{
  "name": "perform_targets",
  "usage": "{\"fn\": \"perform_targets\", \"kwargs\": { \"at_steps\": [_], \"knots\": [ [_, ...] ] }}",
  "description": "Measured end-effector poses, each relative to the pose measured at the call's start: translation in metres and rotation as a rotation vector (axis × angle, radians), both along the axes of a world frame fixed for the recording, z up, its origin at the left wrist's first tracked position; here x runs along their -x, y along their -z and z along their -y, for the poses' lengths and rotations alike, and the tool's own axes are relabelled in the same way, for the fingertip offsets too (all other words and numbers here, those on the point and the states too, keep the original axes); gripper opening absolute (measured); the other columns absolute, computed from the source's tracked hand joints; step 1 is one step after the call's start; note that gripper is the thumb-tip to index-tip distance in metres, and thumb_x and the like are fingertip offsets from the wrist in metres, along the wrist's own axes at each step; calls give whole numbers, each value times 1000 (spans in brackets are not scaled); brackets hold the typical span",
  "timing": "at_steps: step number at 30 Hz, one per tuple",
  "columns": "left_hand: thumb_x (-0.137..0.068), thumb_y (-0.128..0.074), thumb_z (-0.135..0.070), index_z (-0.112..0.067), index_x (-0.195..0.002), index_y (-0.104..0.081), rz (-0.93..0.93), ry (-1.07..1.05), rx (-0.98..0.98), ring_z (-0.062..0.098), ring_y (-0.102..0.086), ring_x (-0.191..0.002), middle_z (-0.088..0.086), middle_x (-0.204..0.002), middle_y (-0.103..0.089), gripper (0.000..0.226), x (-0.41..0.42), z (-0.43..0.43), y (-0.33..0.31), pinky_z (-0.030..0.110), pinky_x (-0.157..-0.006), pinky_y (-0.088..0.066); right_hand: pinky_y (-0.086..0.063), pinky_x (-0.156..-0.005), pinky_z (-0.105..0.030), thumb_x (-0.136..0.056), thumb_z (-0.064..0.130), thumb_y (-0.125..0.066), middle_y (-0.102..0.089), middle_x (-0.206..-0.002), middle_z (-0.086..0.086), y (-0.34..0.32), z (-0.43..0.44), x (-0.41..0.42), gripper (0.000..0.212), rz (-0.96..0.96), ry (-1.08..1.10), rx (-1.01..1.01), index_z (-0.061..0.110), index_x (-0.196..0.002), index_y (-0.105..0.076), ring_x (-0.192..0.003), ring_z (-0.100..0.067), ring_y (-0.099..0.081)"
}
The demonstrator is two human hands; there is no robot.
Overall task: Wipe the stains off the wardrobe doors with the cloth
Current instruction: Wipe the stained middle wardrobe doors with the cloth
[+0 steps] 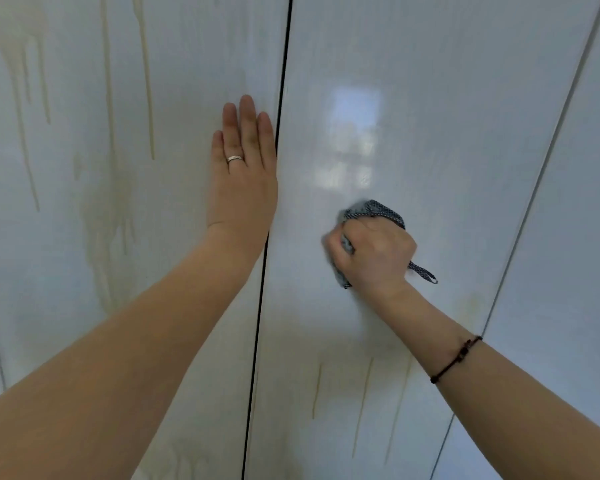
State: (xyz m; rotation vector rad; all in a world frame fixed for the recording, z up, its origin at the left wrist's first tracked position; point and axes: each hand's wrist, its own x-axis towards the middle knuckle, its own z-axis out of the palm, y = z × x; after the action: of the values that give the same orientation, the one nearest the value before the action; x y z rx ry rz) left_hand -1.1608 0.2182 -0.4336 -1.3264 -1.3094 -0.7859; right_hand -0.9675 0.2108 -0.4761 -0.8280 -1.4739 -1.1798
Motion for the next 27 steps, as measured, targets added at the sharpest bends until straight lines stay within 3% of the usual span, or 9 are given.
{"fn": "perform_targets", "kwargs": {
  "at_steps": [2,5,9,12,14,17,20,24,27],
  "knots": [
    [-100,-8,-3,7,-155,-5,11,6,-22,43,-25,-147,28,-161,-17,55,-1,-10,0,45,-116,-34,-18,-49,-27,-76,20,-65,-44,-48,2,-6,-13,49,34,41,-38,-25,22,-50,-43,-47,-20,-42],
    [-100,-7,-3,7,-155,-2,39,79,-15,44,-22,-148,29,-161,-14,55,4,-7,-4,46,-118,-32,-22,-49,-28,-71,13,-73,-44,-51,-1,37,-22,87,33,222,-188,34,19,-51,-47,-49,-21,-42],
    [-102,-17,-3,9,-154,3,-17,111,-24,47,-18,-148,32,-160,-9,57,14,-5,-1,48,-118,-30,-35,-43,-32,-73,5,-64,-42,-54,-1,131,-12,55,30,541,-212,193,19,-55,-45,-50,-20,-38],
    [-101,-16,-2,8,-154,3,-16,111,0,47,-19,-148,32,-160,-9,57,10,-1,0,48,-118,-31,-38,-44,-31,-79,10,-67,-45,-54,0,125,-2,4,32,711,-153,220,20,-56,-47,-49,-20,-43],
    [-99,-6,1,8,-154,2,-22,92,11,47,-19,-147,32,-161,-10,56,9,0,0,49,-118,-31,-41,-44,-30,-81,13,-69,-47,-52,-1,84,-1,-16,33,689,-113,172,20,-55,-50,-46,-22,-46],
    [-96,10,5,7,-155,1,0,89,5,47,-20,-147,31,-161,-11,60,8,1,0,49,-118,-31,-33,-45,-27,-79,21,-69,-47,-49,1,20,0,1,36,402,-38,86,21,-51,-48,-45,-21,-48],
    [-100,-4,-1,6,-155,0,18,123,-1,47,-19,-148,31,-161,-11,55,8,-2,-1,49,-119,-29,-22,-49,-27,-75,19,-68,-45,-48,2,2,-6,56,34,201,-75,76,21,-49,-46,-46,-19,-44],
    [-103,-25,-6,6,-154,5,12,128,-7,47,-16,-148,31,-161,-7,60,13,-6,-1,48,-119,-28,-30,-44,-30,-69,7,-63,-40,-49,-1,74,-20,109,30,382,-250,135,19,-50,-44,-46,-21,-37],
    [-100,-22,-5,8,-153,7,-1,67,23,47,-16,-148,31,-161,-5,62,11,-3,-1,47,-119,-29,-35,-45,-29,-71,11,-66,-42,-52,0,152,-16,89,29,598,-214,261,20,-53,-46,-49,-21,-42]
  ]
}}
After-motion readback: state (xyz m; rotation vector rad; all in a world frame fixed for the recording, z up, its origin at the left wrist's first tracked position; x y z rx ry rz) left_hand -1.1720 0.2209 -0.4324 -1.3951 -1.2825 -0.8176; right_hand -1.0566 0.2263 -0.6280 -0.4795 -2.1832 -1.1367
